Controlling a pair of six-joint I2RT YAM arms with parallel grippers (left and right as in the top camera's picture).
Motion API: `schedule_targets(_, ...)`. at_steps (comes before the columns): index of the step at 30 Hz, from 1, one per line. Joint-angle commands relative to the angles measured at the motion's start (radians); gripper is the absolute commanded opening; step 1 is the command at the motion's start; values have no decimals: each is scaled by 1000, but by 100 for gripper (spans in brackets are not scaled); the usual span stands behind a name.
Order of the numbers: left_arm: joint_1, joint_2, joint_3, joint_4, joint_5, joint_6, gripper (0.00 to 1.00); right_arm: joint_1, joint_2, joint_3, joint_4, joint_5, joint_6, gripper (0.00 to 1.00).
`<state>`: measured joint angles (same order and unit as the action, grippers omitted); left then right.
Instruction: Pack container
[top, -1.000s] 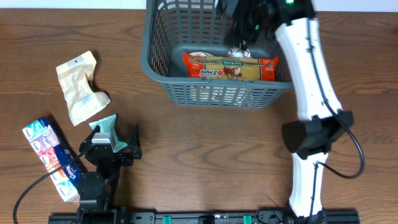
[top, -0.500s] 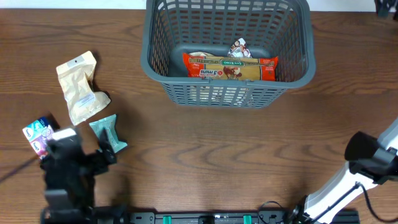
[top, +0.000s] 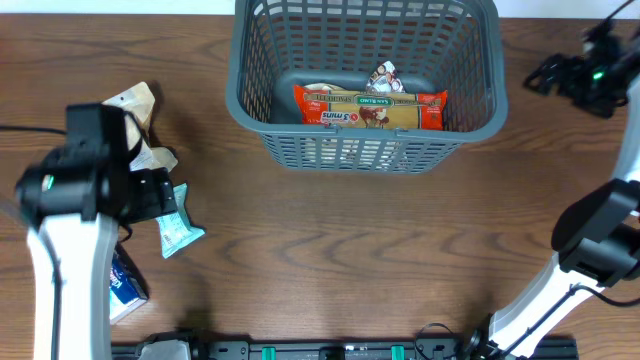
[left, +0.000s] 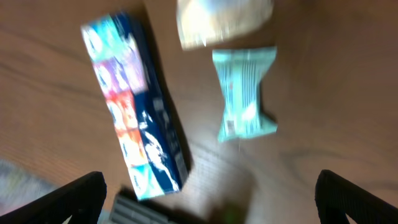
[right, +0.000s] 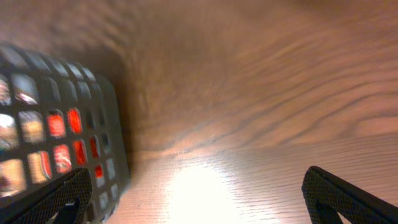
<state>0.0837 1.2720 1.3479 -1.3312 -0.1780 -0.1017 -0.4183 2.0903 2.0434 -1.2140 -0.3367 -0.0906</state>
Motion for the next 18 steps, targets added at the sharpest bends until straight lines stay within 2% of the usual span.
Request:
schedule_targets(1,5,104,10,-40,30,-20,99,38,4,-83,25,30,-5,99)
schedule_targets(7,6,246,10,-16,49,-46,99,65,5,-175,58,35,-31,99)
schedule_targets(9,6,264,6,17,51,-109,99,66,4,-187,64,43,-30,99)
schedule_targets(12,5,254,-17,123,51,-176,99,66,5,-188,72,71,-30,99)
schedule_targets(18,4,175,-111,280,37,-220,99,66,5,-188,71,155,-30,99)
